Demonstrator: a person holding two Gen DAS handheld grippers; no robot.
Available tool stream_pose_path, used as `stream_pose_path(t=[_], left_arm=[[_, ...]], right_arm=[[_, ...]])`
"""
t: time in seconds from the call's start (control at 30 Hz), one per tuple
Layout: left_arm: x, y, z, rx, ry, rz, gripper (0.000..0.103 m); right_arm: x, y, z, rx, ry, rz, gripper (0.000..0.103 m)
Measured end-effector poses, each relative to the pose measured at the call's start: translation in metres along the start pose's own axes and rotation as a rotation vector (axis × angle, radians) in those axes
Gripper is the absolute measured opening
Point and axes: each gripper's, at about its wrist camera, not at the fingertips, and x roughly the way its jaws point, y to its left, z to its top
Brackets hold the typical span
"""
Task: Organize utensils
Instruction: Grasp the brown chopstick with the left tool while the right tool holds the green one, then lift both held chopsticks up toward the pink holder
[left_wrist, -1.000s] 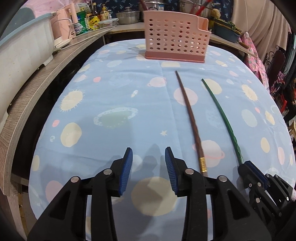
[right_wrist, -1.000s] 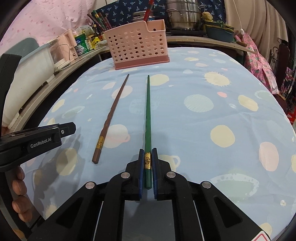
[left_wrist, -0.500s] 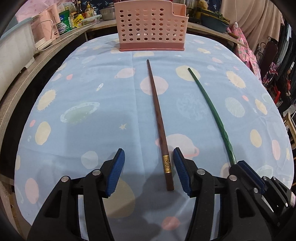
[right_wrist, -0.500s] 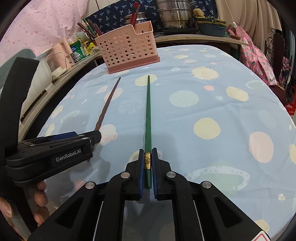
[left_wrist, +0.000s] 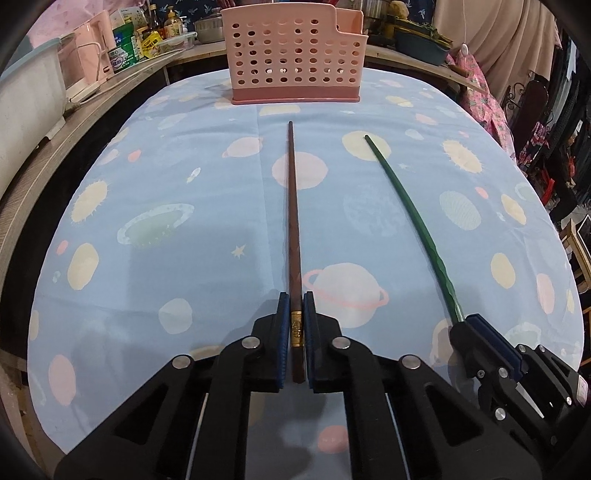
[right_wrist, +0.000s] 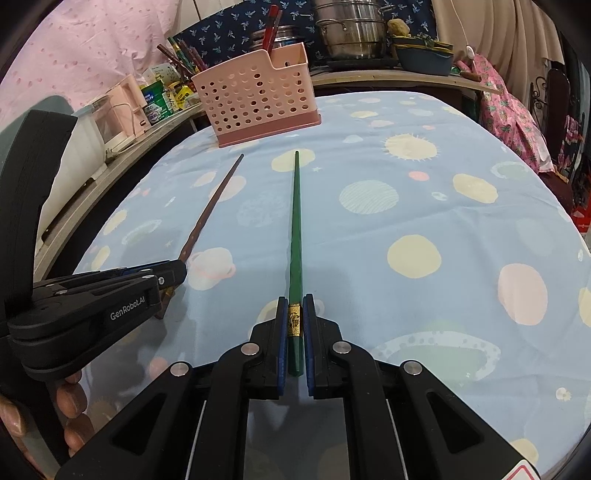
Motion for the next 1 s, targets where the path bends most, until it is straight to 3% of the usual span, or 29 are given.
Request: stream_pose_path(t=[0.4,1.0], left_arm=[[-0.020,0.015,0.000,-0.027,0.008,-0.045,0.007],[-0.090,0.039,0.035,-0.072,-0.160,-0.023,0.007]], right_arm=[[-0.011,0.001,0.009,0.009,-0.018,0.012,0.007],[-0.070,0.012,0.079,0.017,-0.218,0.073,0.007]])
